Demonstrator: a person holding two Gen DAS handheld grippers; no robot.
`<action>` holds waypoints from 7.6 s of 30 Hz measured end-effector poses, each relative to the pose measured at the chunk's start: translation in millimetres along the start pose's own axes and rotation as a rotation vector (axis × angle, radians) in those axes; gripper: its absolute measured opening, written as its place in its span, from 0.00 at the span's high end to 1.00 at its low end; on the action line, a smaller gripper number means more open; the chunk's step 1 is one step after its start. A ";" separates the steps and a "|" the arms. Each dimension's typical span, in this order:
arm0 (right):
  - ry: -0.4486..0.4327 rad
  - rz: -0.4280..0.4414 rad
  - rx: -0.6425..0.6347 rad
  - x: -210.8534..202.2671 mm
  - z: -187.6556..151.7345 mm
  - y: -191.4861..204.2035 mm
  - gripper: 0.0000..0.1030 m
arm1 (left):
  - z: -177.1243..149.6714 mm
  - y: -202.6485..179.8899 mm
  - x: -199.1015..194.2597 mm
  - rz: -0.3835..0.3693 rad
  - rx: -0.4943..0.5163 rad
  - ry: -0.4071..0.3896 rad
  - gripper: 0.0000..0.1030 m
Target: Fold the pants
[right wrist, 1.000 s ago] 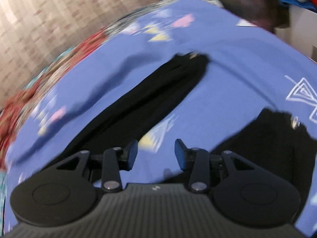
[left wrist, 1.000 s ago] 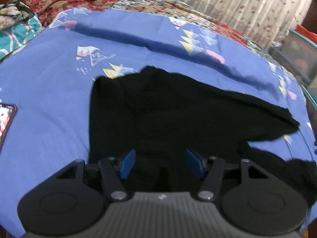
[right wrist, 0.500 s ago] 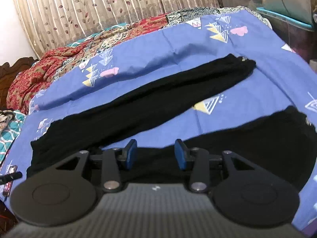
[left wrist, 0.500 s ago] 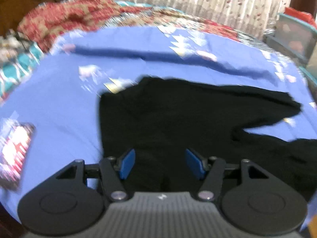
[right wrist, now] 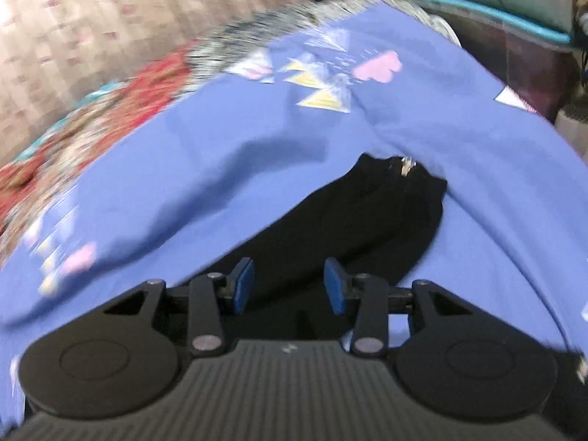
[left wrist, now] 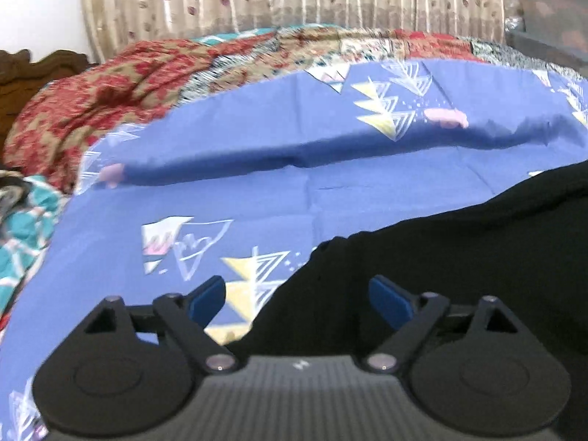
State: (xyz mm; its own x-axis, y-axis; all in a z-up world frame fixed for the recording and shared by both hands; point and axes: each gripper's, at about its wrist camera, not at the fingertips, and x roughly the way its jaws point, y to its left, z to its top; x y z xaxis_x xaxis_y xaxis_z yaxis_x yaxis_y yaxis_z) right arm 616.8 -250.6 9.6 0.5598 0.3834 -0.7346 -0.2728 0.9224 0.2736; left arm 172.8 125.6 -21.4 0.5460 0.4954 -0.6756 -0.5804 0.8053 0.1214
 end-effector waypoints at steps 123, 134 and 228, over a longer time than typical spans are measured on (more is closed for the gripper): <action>0.243 0.643 -0.754 -180.6 -364.5 180.0 0.44 | -160.6 46.9 -103.5 -0.459 -0.494 0.110 0.62; 0.269 0.555 -0.783 -160.8 -374.5 198.4 0.44 | -160.0 46.4 -100.3 -0.017 -0.447 0.013 0.55; 0.312 0.588 -0.120 -165.3 -296.4 -16.0 0.71 | -134.4 -92.2 -146.3 -0.423 -0.315 0.207 0.54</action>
State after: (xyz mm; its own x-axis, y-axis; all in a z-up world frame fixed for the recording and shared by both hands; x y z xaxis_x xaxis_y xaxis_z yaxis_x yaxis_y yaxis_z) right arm 296.7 -342.7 -57.4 0.0445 0.7718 -0.6343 -0.5581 0.5458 0.6250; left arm 65.2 -64.9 -31.5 0.6587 0.0511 -0.7507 -0.5066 0.7678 -0.3922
